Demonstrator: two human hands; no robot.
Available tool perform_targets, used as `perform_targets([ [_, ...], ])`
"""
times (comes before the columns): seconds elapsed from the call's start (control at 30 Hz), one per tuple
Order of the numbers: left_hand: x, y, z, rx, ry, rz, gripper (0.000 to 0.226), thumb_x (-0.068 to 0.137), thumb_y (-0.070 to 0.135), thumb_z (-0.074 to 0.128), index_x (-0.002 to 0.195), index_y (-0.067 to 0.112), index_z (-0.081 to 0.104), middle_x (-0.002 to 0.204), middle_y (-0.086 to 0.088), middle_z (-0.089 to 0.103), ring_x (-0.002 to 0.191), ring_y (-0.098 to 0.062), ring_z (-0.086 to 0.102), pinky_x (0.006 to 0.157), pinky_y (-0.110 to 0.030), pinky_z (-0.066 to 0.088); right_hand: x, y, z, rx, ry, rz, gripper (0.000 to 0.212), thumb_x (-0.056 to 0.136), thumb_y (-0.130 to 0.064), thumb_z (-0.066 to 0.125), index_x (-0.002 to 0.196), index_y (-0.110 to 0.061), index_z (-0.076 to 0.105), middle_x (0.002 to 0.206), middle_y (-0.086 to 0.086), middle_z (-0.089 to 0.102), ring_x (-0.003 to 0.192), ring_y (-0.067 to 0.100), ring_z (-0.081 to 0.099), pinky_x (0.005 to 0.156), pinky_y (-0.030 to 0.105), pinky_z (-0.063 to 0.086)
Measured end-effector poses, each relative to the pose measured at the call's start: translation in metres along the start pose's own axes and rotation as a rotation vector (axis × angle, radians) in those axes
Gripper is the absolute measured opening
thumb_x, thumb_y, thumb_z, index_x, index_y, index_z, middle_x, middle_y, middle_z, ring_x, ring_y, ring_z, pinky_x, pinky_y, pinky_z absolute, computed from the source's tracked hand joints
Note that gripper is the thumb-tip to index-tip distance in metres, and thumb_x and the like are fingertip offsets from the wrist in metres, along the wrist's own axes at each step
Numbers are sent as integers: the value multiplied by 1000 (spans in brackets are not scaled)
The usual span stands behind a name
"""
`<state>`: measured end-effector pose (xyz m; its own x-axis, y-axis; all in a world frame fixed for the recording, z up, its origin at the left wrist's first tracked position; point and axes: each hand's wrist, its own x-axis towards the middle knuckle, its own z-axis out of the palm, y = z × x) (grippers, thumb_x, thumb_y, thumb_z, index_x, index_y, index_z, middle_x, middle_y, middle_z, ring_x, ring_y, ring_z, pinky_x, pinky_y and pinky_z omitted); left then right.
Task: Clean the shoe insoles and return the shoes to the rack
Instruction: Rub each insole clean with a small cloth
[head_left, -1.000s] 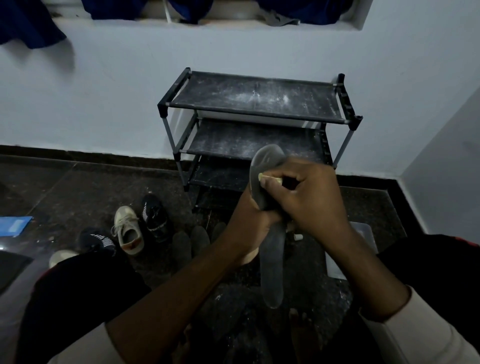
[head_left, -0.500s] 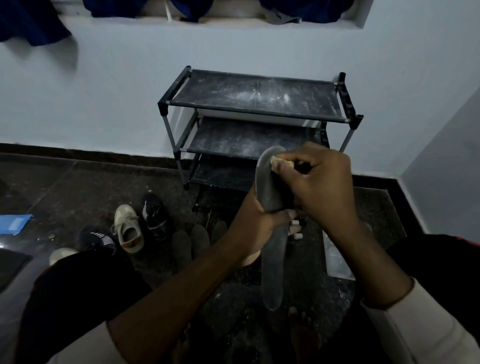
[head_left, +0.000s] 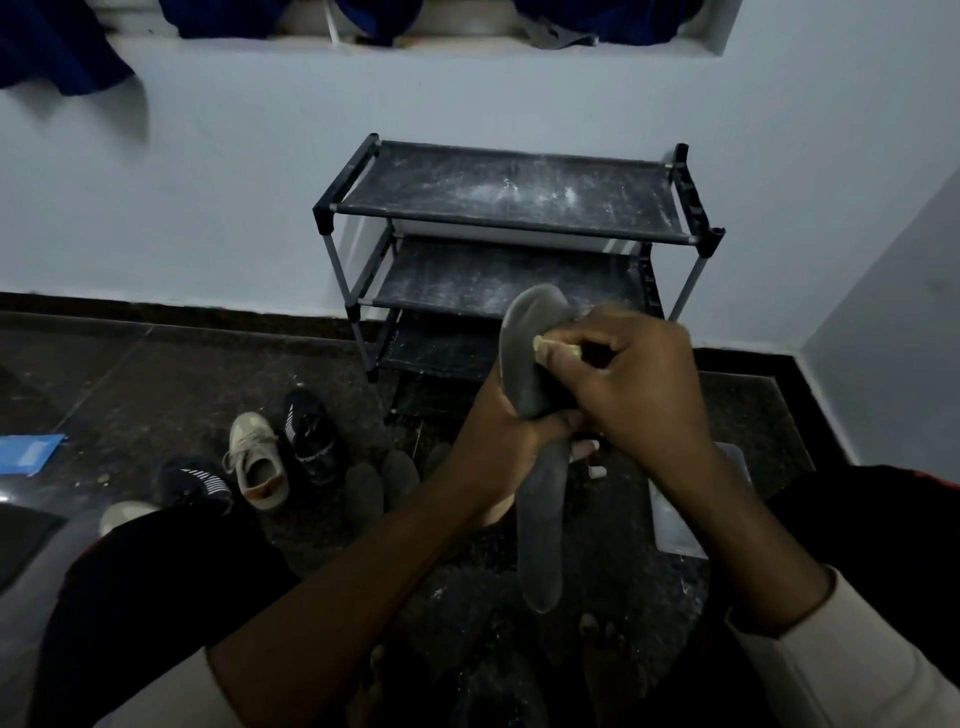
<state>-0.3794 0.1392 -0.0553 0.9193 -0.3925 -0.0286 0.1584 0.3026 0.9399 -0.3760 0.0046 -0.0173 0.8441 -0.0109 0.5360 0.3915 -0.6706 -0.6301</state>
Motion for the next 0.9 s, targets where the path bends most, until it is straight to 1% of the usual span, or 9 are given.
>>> perform_targets([
  [0.13,-4,0,1,-18,-28,-40,51,92,-14,59,137,8,51,118,-14,69,104,-31,71,74,-38,61,10,6,-9,4,112,39,6,89,-20,77,93,-18,81,83,-8,73,74,3,66,71,32,57],
  [0.2,-3,0,2,-20,-20,-26,52,92,-15,58,137,9,50,118,-11,69,104,-26,71,77,-41,62,6,1,-3,2,79,15,8,89,-20,76,94,-18,81,84,-8,74,75,3,67,73,33,57],
  [0.3,-1,0,1,-30,-3,-2,54,91,-15,60,138,10,49,121,-14,68,107,-29,70,81,-46,61,0,2,-1,-8,24,21,7,88,-20,77,94,-19,81,83,-10,73,74,2,66,73,34,58],
  [0.4,-3,-2,1,-33,-7,-43,51,92,-14,59,137,8,50,118,-18,68,102,-35,68,74,-42,63,9,7,-9,2,120,57,7,89,-21,76,93,-18,81,83,-8,74,73,2,67,71,31,58],
  [0.5,-4,-5,3,-6,-12,-34,54,91,-15,59,136,12,50,114,-11,72,101,-35,68,82,-50,61,11,3,-4,-1,138,24,7,90,-20,75,94,-17,81,84,-7,74,75,2,67,72,30,58],
  [0.63,-1,-5,1,-2,8,-10,62,90,-15,61,143,14,46,128,-14,66,113,-33,67,87,-51,59,3,3,-3,1,68,35,8,88,-20,76,94,-19,81,85,-9,74,75,3,68,73,36,59],
  [0.73,-3,-6,3,-4,-4,-40,53,91,-14,61,137,8,49,117,-21,68,104,-40,68,80,-48,62,12,7,-11,14,161,66,6,88,-20,77,92,-19,81,84,-9,74,74,1,68,71,31,59],
  [0.8,-3,-9,5,11,-8,-35,56,91,-15,60,139,10,48,117,-19,68,101,-37,69,82,-51,61,16,4,-9,22,175,51,7,89,-20,76,92,-17,81,84,-7,75,75,3,69,72,31,59],
  [0.9,-1,-9,5,15,1,-18,67,90,-17,59,145,18,44,120,-14,69,105,-31,71,85,-55,59,7,0,-2,8,89,25,8,89,-21,75,94,-18,81,86,-8,75,77,4,68,73,33,58],
])
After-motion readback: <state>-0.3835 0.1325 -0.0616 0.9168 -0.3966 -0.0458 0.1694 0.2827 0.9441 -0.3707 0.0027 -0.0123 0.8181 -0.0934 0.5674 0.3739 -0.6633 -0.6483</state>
